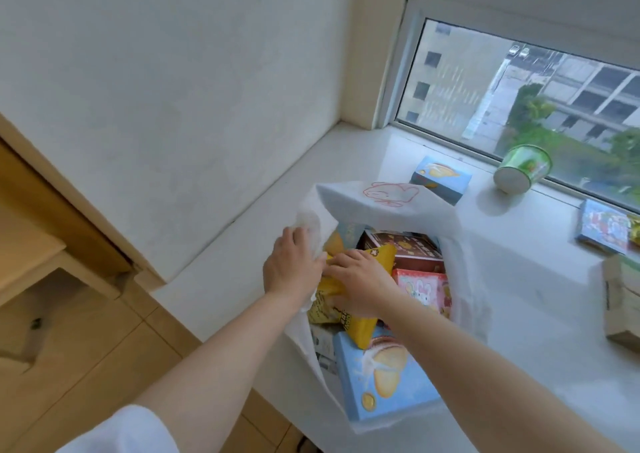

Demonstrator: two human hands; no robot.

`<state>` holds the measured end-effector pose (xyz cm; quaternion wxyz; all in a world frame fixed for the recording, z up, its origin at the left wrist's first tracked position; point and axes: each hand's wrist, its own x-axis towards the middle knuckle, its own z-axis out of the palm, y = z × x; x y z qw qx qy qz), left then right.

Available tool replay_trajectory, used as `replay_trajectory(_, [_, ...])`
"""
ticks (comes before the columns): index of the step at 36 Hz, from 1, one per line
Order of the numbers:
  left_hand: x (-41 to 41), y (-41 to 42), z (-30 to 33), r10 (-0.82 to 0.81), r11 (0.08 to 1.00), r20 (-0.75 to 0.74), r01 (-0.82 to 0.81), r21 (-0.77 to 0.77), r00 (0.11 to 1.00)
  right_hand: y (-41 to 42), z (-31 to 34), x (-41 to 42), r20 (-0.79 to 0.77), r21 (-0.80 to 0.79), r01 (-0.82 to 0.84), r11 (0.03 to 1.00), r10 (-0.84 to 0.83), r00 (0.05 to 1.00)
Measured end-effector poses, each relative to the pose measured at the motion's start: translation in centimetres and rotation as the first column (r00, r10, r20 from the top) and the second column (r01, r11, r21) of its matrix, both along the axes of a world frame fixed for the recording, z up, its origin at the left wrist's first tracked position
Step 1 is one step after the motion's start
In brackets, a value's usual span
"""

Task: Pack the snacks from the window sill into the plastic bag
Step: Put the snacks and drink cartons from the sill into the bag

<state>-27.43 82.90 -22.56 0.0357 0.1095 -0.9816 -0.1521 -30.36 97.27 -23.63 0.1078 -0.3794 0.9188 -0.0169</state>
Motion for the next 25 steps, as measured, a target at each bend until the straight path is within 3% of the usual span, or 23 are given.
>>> replay_trajectory(5, [-1.4, 2.8, 1.4, -0.105, 0.981, -0.225, 0.063, -0.186, 0.969, 5.3, 2.0, -1.1, -0.116, -0.383, 0.264, 0.885, -0.33, 0.937])
replay_trajectory(14, [-6.7, 14.3, 4.5, -0.271, 0.953, -0.198, 0.233, -0.194, 0.942, 17.8, 3.7, -4.6, 0.013, -0.342, 0.616, 0.71, -0.652, 0.758])
replay_trajectory(25, [-20.4, 25.6, 3.1, -0.39, 0.885, 0.014, 0.379, -0.271, 0.921, 29.6, 1.3, -12.5, 0.122, -0.214, 0.789, 0.576, -0.785, 0.607])
